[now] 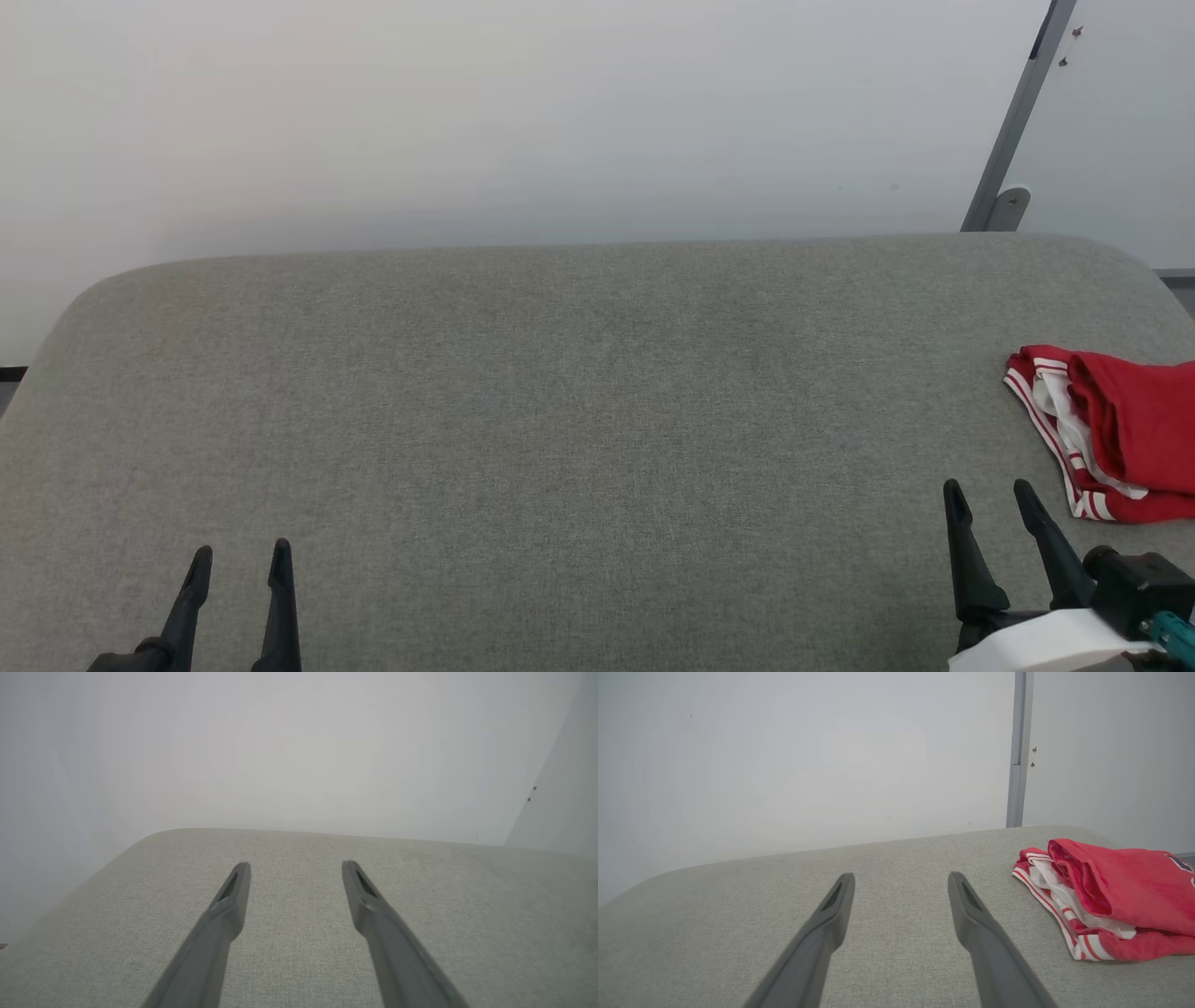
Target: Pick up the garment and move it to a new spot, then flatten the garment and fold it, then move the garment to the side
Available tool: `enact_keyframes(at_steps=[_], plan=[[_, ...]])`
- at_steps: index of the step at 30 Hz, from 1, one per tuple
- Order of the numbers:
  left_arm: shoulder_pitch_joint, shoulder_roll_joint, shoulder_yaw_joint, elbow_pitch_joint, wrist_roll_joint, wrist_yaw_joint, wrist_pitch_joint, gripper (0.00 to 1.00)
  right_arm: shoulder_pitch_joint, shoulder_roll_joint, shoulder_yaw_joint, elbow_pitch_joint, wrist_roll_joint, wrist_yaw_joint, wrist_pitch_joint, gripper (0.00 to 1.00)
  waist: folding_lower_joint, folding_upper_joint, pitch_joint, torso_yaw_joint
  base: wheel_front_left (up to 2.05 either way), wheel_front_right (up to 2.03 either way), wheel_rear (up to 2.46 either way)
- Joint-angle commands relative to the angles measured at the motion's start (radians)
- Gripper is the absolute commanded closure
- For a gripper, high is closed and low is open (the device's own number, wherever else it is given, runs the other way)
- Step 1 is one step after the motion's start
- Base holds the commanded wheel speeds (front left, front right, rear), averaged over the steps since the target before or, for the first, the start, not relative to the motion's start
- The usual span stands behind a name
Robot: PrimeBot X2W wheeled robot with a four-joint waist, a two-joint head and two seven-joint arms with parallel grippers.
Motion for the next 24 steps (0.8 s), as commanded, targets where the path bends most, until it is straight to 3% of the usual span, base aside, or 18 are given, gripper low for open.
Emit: enact_keyframes(at_steps=[1, 15, 16, 24], plan=[[0.014, -0.002, 0.005, -0.007, 0.004, -0.003, -0.005, 0.00, 0.009, 0.005, -0.004, -0.011, -0.004, 0.000, 0.001, 0.00, 0.0000, 0.0000, 0.001, 0.000, 0.00, 0.00, 0.00], [0.008, -0.013, -0.003, -0.025, 0.009, -0.003, -0.005, 0.00, 0.016, 0.020, -0.017, -0.029, -0.017, 0.000, 0.021, 0.00, 0.0000, 0.0000, 0.009, 0.000, 0.00, 0.00, 0.00], [0.007, -0.013, -0.002, -0.021, 0.001, 0.000, 0.000, 1.00, 0.010, 0.018, -0.015, -0.024, -0.016, 0.000, 0.019, 1.00, 0.0001, 0.0000, 0.009, 0.000, 0.00, 0.00, 0.00], [0.003, -0.031, -0.007, 0.026, -0.051, 0.000, 0.016, 1.00, 0.017, 0.024, -0.016, 0.020, 0.032, 0.000, 0.034, 1.00, 0.0001, 0.0000, 0.011, 0.000, 0.00, 0.00, 0.00]])
